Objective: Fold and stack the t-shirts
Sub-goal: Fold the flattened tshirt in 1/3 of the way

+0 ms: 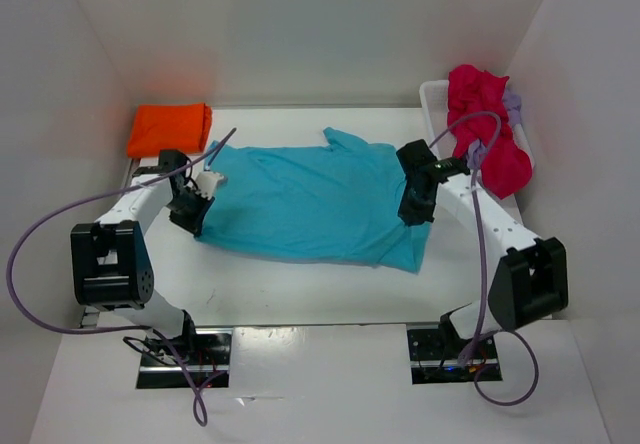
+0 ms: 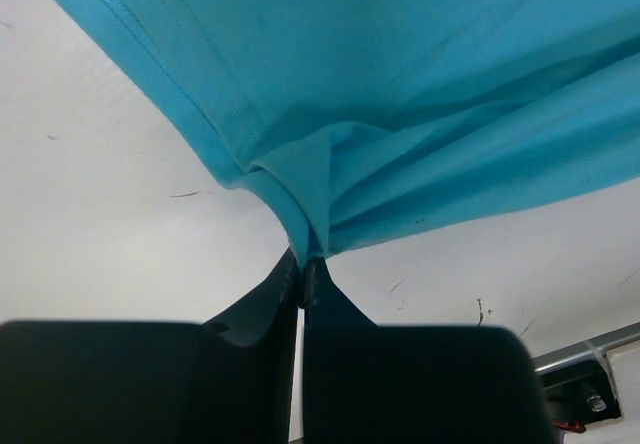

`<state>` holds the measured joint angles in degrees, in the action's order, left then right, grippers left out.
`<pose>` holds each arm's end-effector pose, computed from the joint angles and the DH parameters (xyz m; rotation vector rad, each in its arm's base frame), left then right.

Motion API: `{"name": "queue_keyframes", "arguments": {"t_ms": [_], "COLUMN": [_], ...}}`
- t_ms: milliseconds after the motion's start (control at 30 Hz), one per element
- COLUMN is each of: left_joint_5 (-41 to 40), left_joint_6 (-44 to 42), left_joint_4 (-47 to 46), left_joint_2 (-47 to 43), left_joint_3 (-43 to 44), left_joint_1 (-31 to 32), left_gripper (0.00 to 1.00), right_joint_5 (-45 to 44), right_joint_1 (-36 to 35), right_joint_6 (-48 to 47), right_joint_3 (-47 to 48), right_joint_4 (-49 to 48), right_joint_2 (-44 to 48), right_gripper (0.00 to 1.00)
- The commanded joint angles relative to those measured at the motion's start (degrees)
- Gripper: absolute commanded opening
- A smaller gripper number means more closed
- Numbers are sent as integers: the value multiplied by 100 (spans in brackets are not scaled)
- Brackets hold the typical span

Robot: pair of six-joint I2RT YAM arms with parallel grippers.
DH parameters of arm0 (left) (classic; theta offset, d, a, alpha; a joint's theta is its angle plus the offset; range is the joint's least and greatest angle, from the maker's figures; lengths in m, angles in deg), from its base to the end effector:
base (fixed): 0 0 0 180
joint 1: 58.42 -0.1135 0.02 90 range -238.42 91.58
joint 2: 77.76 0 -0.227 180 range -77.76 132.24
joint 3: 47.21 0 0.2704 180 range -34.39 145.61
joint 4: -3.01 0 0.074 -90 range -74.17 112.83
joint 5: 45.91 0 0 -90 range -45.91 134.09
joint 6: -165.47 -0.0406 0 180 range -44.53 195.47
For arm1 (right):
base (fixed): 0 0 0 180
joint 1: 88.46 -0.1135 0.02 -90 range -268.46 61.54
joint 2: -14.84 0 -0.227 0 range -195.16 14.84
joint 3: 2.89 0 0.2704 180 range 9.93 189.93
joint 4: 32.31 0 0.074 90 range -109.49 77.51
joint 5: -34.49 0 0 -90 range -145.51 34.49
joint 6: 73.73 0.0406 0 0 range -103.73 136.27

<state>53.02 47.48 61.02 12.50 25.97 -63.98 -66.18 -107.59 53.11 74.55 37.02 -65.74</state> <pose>0.3080 0.0237 0.1508 0.5821 2.7862 -0.1053 0.2738 0.0870 0.2140 0.4683 2.7457 -0.0282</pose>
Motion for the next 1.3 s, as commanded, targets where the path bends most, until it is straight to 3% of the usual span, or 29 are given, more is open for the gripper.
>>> {"name": "queue_keyframes", "arguments": {"t_ms": [0,333,433,600,667,800,967,1033,1100,1133,1167,1267], "left_joint_5": [118,530,584,654,1003,1593,1998,2227,1792,1562,1324,874], "left_joint_6": [232,812,926,1050,1198,1393,1814,1395,502,174,-395,-1415], "left_joint_4": [34,34,-27,-141,-142,-90,51,51,-79,-167,-438,-870], "left_joint_2": [-79,669,808,1160,1318,2021,2541,2357,1831,1402,1172,389], "left_joint_3": [379,1205,1312,1619,1794,2523,3350,3273,2783,2545,2281,1349], "left_joint_1": [-68,-68,-68,-173,-365,-717,-1192,-1193,-887,-755,-640,-393], "left_gripper": [0,1,13,20,23,37,39,39,46,54,71,87], "right_joint_5": [-461,-936,-822,-769,-717,-593,-593,-593,-593,-593,-593,-532], "right_joint_1": [-46,208,349,349,349,349,349,349,349,349,349,349], "right_joint_6": [-449,-924,-1065,-1249,-1249,-1302,-1355,-1355,-1355,-1355,-1355,-1355], "right_joint_3": [621,1632,1878,2239,2309,2309,2257,2257,2257,2187,2186,2081], "right_joint_4": [-545,-1054,-1195,-1248,-1300,-1362,-1415,-1415,-1415,-1415,-1415,-1468], "right_joint_2": [-528,-1803,-2005,-2435,-2497,-2603,-2604,-2604,-2604,-2551,-2551,-2551], "right_gripper": [0,0,0,0,0,0,0,0,0,0,0,0]}}
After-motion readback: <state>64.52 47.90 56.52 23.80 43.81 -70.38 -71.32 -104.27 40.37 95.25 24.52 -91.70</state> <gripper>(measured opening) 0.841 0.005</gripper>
